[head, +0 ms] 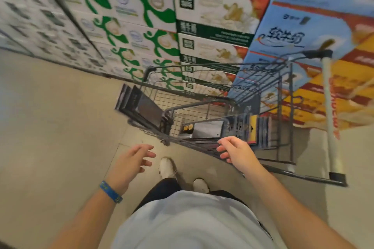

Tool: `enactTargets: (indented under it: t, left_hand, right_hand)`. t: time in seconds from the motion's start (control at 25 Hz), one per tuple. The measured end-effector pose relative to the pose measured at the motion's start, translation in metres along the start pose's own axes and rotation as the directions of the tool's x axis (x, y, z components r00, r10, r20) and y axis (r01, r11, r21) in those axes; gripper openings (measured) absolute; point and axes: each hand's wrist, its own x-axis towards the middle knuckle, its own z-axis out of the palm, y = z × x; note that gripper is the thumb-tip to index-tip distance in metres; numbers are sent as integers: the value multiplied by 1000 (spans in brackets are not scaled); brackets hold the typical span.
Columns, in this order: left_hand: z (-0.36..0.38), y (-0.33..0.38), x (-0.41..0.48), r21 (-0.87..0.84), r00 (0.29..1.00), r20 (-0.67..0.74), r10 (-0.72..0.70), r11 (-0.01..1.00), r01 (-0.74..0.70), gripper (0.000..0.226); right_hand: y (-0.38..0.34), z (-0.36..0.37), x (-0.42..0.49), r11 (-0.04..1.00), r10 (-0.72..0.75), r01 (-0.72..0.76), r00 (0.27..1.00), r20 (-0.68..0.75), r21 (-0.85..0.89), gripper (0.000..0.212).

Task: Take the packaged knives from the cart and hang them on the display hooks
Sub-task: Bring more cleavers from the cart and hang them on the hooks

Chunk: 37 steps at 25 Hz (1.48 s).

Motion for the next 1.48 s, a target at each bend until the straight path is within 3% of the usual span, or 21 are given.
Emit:
enactTargets:
  t: [0.2,0.28,0.36,0.48,0.64,0.84,1.08,1.24,1.36,1.48]
  left_hand:
    - [24,63,79,97,981,181,63,992,-81,18]
    - [21,87,106,156,966,252,50,983,-92,19]
    - [12,107,129,207,952,301,47,972,-114,21]
    - [4,135,168,323,924,382,21,934,-154,22]
    - [20,150,210,409,884,467,-21,891,-195,23]
    - [21,133,230,491,852,490,-184,866,-95,24]
    - [-6,121,225,572,881,394,-262,820,-12,27]
    - [4,121,214,578,887,389,-250,816,-23,27]
    - [14,115,203,556,883,421,-209,829,-69,23]
    - [27,112,198,576,866,468,-177,804,-148,21]
  right_hand:
    - [-12,0,31,998,61,-61,991,-118,2,19]
    - [-29,4,53,970,35,-91,971,-237,-227,21]
    - [-49,4,78,848,-22,-142,953,-301,-510,24]
    - [-70,-4,125,640,59,-249,959,-277,-727,36]
    - [-67,-3,159,519,108,-322,943,-314,-792,49]
    - [-46,-2,171,311,206,-320,942,-265,-895,65]
    - [-40,-3,173,27,137,-285,950,-279,-958,49]
    - [-28,8,152,88,174,-386,914,-368,-918,50]
    - [-9,17,128,163,204,-394,911,-359,-905,23]
    - [-3,16,118,216,192,-390,916,-353,-895,25]
